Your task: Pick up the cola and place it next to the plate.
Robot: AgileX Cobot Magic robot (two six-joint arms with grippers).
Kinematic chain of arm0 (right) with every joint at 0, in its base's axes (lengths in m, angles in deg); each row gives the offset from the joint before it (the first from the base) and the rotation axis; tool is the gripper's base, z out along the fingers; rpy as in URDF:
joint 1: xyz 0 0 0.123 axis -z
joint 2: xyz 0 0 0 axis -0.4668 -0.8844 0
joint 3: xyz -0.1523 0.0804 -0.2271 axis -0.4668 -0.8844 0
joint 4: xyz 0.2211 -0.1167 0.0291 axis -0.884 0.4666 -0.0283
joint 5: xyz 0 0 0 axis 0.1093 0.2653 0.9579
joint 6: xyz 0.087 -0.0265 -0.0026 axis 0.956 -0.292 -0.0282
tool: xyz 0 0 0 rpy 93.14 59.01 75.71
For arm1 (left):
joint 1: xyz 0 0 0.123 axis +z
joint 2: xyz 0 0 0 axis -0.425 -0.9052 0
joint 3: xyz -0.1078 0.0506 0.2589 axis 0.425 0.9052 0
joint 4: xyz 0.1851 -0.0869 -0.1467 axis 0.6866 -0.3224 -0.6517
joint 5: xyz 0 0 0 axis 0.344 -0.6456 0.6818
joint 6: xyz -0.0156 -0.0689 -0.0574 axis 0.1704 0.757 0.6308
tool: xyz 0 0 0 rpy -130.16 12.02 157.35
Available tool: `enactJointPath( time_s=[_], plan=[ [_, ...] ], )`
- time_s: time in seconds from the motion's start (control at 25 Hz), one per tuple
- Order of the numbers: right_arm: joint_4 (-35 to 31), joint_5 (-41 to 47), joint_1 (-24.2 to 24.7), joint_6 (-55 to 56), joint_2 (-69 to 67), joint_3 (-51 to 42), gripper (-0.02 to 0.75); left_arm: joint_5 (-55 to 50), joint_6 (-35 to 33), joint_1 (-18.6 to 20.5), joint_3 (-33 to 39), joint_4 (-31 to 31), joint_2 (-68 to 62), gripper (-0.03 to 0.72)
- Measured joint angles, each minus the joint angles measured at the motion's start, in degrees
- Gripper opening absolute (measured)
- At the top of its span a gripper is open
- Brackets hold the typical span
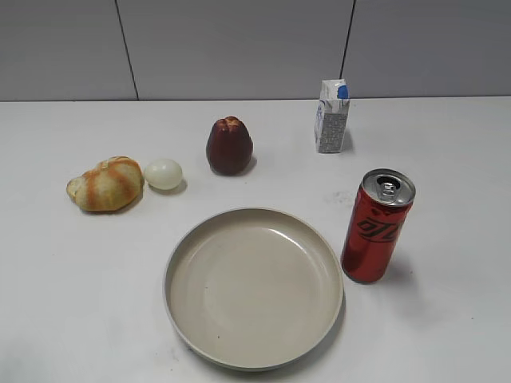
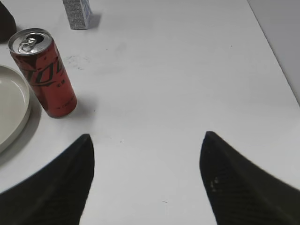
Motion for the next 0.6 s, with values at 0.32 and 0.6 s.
enactJointPath(
  time_s=[0.32,0.6],
  plan=[
    [0.0,0.0,0.0,0.0,0.0,0.0,0.533,2.0,-0.3,0.0,10.2,0.8,18.3,0.589],
    [0.0,0.0,0.0,0.0,0.0,0.0,0.533,1.1,-1.3,0.0,11.6,0.8,19.5,0.589]
  ],
)
